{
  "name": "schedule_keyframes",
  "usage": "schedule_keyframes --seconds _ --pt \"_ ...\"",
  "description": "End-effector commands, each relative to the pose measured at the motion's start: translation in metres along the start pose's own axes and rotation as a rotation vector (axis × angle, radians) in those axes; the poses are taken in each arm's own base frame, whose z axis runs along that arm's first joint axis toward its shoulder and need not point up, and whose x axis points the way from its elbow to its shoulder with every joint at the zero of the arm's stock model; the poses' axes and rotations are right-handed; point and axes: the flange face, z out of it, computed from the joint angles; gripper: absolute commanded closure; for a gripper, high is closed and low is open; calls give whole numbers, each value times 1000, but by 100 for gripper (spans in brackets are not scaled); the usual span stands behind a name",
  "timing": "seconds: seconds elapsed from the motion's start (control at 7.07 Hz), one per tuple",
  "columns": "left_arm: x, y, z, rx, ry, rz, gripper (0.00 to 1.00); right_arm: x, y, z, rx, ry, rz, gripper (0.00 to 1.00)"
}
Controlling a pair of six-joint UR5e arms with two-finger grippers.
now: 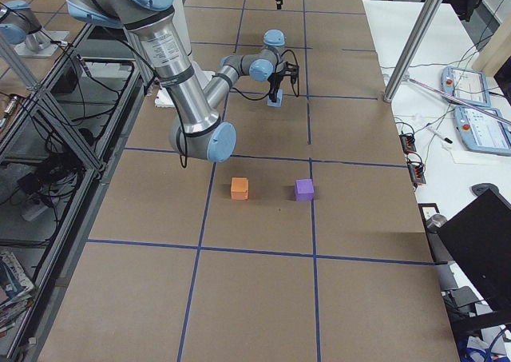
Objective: Place blue block between orange and purple blocks
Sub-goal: 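Carry the light blue cube with the right gripper between purple and orange cubes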
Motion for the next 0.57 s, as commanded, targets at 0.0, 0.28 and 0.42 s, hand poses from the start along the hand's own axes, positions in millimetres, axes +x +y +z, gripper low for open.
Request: schedule_keyframes --seconds 0.0,0.28,0.42 --pt "1 0 0 1 1 -2 0 175 -31 -55 -23 43 -148 98" --pt "1 0 1 -1 1 -5 0 333 -52 -74 -49 151 -304 97" --pt "3 0 0 -1 4 -4 0 358 -55 -62 -80 176 -281 96"
